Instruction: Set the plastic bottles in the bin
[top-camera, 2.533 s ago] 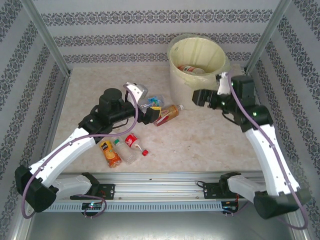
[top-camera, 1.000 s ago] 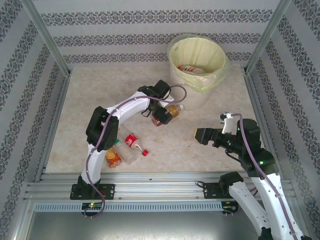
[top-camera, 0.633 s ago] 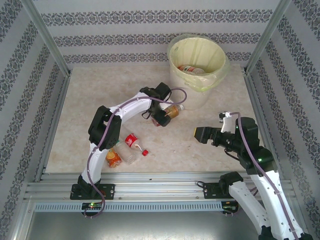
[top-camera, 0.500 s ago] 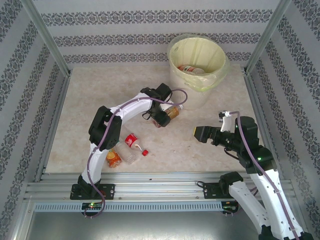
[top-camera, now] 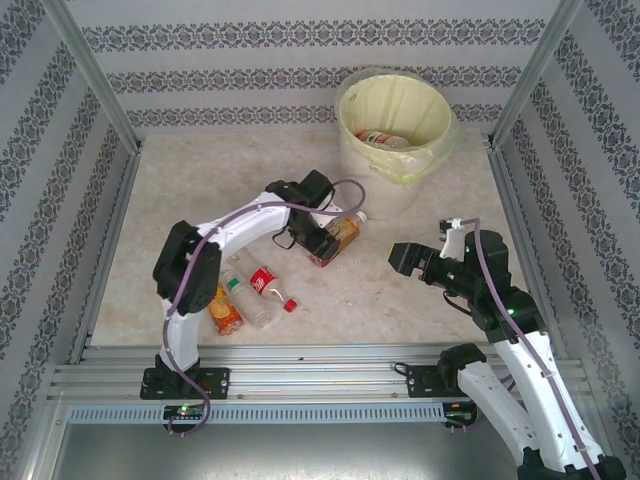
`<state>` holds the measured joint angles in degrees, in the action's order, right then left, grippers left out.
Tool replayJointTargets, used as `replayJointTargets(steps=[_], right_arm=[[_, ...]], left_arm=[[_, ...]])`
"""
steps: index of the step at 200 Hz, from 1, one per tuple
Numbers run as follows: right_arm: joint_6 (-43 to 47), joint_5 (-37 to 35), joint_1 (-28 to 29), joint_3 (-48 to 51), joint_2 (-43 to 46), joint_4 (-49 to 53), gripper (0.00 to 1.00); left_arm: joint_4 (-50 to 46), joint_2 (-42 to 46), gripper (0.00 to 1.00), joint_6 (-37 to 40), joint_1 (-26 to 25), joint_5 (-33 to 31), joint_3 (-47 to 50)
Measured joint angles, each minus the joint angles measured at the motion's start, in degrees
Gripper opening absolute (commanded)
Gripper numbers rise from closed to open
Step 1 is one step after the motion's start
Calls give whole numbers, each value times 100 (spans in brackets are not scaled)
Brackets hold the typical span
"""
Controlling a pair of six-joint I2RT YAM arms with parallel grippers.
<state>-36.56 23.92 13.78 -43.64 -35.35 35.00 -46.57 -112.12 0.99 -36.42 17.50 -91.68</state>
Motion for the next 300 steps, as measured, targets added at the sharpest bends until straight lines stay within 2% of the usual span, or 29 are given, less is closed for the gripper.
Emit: replayJointTargets(steps=[33,57,74,119,193,222,270,300], right_arm=[[-737,-170,2,365,-138,-514,93],[-1110,-254,68,468,-402,-817,95],[-1266,-302,155,470,-555,-1062,98],[-1617,-442,553,470,-1029,-1816,98],[-1790,-660,1025,389,-2173,-2669,96],[-1864,-745,1165,308,-2444,-2916,87],[-1895,-874,1237,223,-2597,-3119,62],[-1875,-916,1237,166,-2599,-3093,55]], left_arm=[[962,1119,59,-605,-2,636,977],[1759,1624,59,-992,-61,911,1644],[1998,1696,59,-1126,-166,979,1794],[2529,1764,57,-1355,-339,1130,1864],[2675,1956,57,-1480,-483,1235,1882],[2684,1961,58,-1480,-483,1237,1882],[2697,1965,59,-1480,-487,1231,1882],[2730,2004,66,-1482,-487,1231,1882]])
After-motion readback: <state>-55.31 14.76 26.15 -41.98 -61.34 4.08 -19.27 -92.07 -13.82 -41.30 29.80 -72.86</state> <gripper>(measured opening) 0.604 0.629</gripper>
